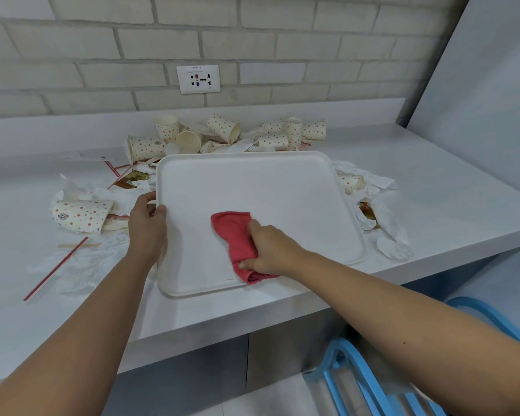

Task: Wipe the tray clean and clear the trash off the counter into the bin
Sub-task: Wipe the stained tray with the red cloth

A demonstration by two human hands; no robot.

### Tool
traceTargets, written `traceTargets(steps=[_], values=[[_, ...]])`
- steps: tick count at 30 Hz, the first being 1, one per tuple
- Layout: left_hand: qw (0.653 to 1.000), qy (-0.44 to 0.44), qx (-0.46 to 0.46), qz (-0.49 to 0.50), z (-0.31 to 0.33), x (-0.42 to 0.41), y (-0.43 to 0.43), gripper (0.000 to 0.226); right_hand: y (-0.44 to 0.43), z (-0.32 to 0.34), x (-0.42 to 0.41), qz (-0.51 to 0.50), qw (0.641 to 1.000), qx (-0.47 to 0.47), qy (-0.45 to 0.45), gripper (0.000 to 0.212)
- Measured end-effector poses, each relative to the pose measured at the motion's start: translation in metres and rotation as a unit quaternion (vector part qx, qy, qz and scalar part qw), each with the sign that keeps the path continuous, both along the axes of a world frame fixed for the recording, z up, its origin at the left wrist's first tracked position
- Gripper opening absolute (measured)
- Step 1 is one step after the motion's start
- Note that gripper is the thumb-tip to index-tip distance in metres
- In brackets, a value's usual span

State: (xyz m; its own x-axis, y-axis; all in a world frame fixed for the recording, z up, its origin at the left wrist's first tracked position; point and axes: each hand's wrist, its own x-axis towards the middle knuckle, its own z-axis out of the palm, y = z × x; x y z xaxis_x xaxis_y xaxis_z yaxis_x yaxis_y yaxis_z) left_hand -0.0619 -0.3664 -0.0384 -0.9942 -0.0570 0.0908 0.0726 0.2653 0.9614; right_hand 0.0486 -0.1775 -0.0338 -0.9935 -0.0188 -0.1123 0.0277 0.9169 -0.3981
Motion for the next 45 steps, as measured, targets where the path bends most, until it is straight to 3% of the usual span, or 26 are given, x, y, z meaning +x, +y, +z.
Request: traceTargets(steps=[4, 11, 14, 21, 35, 45], values=[[1.000, 0.005, -0.004, 0.003, -0.001, -0.001, 0.000, 0.035, 0.032, 0.012, 0.007, -0.057, 0.998, 0.010, 0.028, 0.078], [1.000, 0.029, 0.003, -0.003, 0.003, 0.006, 0.000, 0.027, 0.095, 0.034, 0.023, 0.007, 0.987, 0.158, 0.040, 0.043], [0.998, 0.052, -0.007, -0.022, 0.005, 0.007, 0.001, 0.013, 0.114, 0.032, 0.027, 0.016, 0.991, 0.133, 0.032, 0.045], [0.996, 0.046, 0.057, -0.044, 0.012, 0.014, 0.002, 0.018, 0.119, 0.020, 0.038, 0.059, 0.994, 0.096, -0.003, 0.049], [0.983, 0.012, 0.177, -0.051, 0.029, 0.013, 0.005, 0.016, 0.016, 0.018, 0.029, 0.103, 0.994, -0.003, 0.037, 0.040], [0.984, 0.041, 0.166, -0.060, 0.025, 0.017, 0.001, 0.015, -0.075, 0.012, 0.013, 0.119, 0.989, 0.007, 0.091, 0.046]])
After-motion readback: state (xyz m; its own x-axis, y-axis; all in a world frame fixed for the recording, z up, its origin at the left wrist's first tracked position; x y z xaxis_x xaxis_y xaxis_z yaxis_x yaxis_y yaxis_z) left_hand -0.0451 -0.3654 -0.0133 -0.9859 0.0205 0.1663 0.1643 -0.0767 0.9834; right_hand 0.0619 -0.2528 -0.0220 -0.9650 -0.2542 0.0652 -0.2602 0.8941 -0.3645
